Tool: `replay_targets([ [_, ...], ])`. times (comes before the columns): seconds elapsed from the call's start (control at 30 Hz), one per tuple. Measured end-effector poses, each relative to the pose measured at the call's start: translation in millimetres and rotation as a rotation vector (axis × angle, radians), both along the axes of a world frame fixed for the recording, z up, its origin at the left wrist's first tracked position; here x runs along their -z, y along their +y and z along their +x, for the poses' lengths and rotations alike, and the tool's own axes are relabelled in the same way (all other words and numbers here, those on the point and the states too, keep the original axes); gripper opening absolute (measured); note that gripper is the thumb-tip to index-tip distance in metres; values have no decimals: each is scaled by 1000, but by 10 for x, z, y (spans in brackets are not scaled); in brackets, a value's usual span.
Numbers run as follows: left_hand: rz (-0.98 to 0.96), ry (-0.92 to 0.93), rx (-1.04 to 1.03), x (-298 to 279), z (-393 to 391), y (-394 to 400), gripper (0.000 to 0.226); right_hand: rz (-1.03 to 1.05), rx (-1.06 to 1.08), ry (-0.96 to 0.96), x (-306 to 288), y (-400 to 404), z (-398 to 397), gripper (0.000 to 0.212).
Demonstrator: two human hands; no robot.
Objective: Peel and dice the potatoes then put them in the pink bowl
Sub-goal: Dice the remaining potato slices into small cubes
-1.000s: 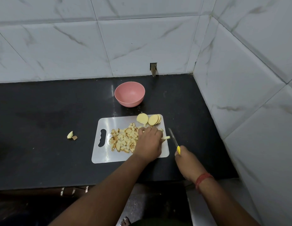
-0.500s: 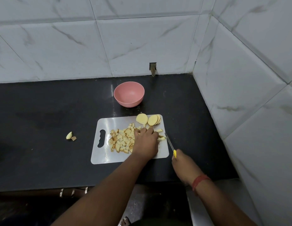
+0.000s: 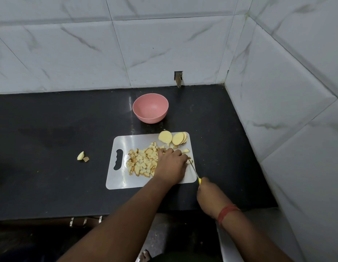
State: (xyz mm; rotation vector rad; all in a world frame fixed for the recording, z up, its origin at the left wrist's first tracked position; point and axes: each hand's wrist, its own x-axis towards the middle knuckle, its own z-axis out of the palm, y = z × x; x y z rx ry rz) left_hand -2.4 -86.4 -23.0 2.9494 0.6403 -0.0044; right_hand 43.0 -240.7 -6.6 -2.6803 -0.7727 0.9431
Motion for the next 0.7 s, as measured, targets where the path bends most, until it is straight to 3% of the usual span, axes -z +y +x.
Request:
replay_targets([
  [0.2, 19, 26, 36, -17, 0, 23, 30, -22, -18, -17, 21, 35, -4, 3],
  [0.4, 15, 24, 24, -20, 16, 15, 30, -82, -24, 9, 45, 51, -27, 22],
  [0.53, 0, 21, 14, 9, 22, 29, 29, -68, -95, 19, 22, -120, -96, 6],
  [0.7, -28, 13, -17, 34, 6, 35, 29, 0, -86, -42, -84, -83, -76, 7],
])
